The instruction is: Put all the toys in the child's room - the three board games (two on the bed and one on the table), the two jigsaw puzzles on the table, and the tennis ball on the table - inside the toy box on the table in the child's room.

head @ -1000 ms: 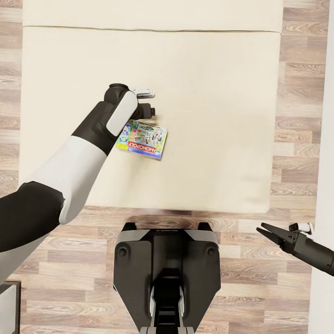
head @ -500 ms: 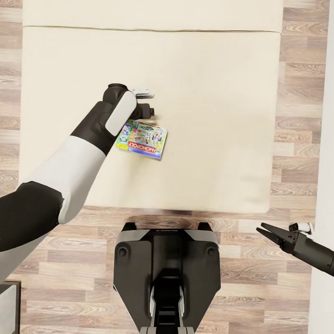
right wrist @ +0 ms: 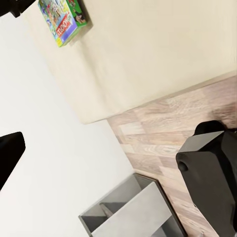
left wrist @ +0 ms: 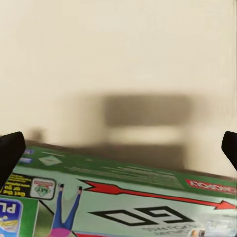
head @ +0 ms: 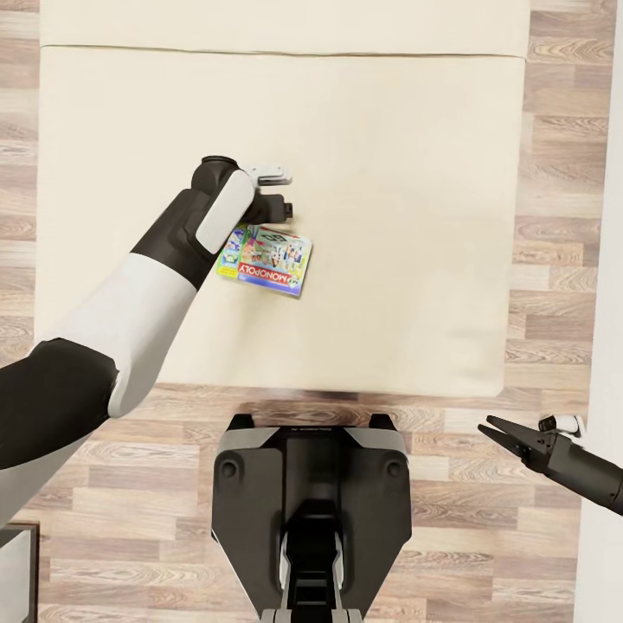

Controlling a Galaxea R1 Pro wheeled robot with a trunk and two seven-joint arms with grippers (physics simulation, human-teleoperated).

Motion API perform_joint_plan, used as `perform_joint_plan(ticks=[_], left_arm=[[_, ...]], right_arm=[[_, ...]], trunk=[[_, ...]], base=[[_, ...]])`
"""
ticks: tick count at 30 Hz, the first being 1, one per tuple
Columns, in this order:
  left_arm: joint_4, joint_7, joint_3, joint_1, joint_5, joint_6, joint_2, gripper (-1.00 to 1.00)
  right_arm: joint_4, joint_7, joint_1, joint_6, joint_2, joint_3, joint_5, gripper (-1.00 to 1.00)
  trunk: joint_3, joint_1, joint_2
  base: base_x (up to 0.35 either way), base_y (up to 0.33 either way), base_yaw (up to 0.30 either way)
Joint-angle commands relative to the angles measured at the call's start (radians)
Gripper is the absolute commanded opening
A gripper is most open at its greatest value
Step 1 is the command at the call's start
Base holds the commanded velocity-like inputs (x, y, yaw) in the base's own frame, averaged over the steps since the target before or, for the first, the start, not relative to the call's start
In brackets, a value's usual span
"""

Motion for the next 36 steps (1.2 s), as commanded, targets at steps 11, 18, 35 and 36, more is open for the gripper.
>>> perform_joint_plan(ticks=[11, 18, 35, 36], left_arm=[[-0.001, -0.04, -0.009, -0.001, -0.012, -0.001, 0.004, 1.0], [-0.001, -0.043, -0.013, -0.001, -0.018, -0.006, 0.004, 1.0], [-0.001, -0.042, -0.017, -0.001, -0.02, -0.01, 0.005, 1.0], [-0.001, -0.042, -0.017, -0.001, -0.02, -0.01, 0.005, 1.0]], right_arm=[[0.0, 0.005, -0.001, 0.003, 0.0, -0.001, 0.003, 1.0], [0.0, 0.005, -0.001, 0.003, 0.0, -0.001, 0.003, 1.0], [0.0, 0.004, -0.001, 0.003, 0.002, -0.001, 0.003, 1.0], [0.0, 0.004, -0.002, 0.003, 0.002, -0.001, 0.003, 1.0]], trunk=[[-0.013, 0.001, -0.002], [-0.014, 0.001, -0.002], [-0.014, 0.001, -0.002], [-0.014, 0.001, -0.002]], base=[[0.0, 0.0, 0.0], [0.0, 0.0, 0.0], [-0.046, 0.0, 0.0], [-0.046, 0.0, 0.0]])
